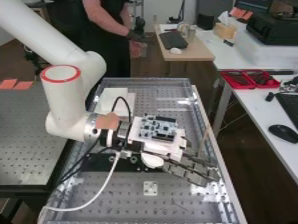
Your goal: Grab the drill bit and place it in the clear container
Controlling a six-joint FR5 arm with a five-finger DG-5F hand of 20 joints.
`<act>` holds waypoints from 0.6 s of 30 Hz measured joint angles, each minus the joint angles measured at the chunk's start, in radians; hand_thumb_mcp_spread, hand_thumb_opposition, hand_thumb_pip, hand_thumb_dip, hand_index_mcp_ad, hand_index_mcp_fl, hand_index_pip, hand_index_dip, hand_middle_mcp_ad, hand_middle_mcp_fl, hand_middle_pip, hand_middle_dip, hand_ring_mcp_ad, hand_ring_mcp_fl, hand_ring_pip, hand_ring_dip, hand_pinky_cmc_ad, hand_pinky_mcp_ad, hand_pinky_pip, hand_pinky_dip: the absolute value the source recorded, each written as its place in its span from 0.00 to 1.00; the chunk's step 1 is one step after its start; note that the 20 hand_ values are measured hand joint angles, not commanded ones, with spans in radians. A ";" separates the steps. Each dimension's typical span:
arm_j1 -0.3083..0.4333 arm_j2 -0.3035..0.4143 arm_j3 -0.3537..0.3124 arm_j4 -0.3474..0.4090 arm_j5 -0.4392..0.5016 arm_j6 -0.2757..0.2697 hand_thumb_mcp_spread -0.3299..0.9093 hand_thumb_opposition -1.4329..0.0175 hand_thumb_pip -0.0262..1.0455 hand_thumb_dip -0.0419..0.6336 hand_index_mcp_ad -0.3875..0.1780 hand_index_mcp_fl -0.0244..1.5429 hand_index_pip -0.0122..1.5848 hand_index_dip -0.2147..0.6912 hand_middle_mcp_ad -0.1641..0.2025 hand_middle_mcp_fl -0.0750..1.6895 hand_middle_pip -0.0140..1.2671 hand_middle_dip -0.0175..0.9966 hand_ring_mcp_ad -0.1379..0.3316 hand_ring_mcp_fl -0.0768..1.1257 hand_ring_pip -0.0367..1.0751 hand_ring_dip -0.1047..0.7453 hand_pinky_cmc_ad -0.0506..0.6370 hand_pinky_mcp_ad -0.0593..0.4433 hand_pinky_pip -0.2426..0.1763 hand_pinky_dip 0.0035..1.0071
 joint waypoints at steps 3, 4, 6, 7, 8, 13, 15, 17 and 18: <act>0.000 -0.001 0.000 0.002 -0.014 -0.002 0.71 0.34 0.54 0.45 0.39 0.40 0.85 0.29 0.59 0.14 0.11 0.19 0.68 0.11 0.13 0.12 0.45 0.43 0.40 0.18; 0.000 -0.002 0.001 0.002 -0.012 -0.003 0.71 0.34 0.54 0.45 0.39 0.40 0.85 0.29 0.59 0.13 0.11 0.19 0.69 0.11 0.13 0.12 0.45 0.43 0.40 0.18; 0.000 -0.003 0.001 0.004 -0.008 -0.007 0.71 0.34 0.54 0.45 0.39 0.40 0.85 0.29 0.59 0.14 0.11 0.19 0.68 0.11 0.13 0.12 0.45 0.43 0.40 0.18; 0.000 -0.003 0.001 0.005 -0.011 -0.008 0.71 0.34 0.54 0.45 0.39 0.40 0.85 0.29 0.59 0.14 0.11 0.19 0.68 0.11 0.13 0.13 0.45 0.43 0.40 0.18; 0.000 -0.004 0.001 0.007 -0.014 -0.008 0.71 0.34 0.54 0.45 0.39 0.40 0.84 0.29 0.59 0.14 0.11 0.19 0.68 0.11 0.13 0.13 0.45 0.43 0.40 0.18; 0.000 -0.004 0.000 0.018 -0.015 -0.003 0.74 0.34 0.49 0.45 0.39 0.44 0.81 0.29 0.59 0.16 0.11 0.19 0.69 0.12 0.12 0.13 0.45 0.43 0.41 0.18; 0.000 -0.004 -0.001 0.025 -0.010 0.004 0.75 0.34 0.49 0.45 0.39 0.46 0.81 0.29 0.59 0.16 0.11 0.19 0.68 0.12 0.12 0.13 0.48 0.43 0.42 0.18; 0.000 -0.001 -0.003 0.032 -0.004 0.012 0.75 0.33 0.49 0.45 0.39 0.47 0.80 0.29 0.59 0.15 0.11 0.19 0.68 0.12 0.13 0.13 0.48 0.44 0.44 0.18; 0.000 0.000 -0.004 0.033 -0.005 0.013 0.75 0.33 0.49 0.45 0.39 0.47 0.79 0.29 0.58 0.16 0.11 0.19 0.69 0.12 0.14 0.13 0.49 0.44 0.44 0.18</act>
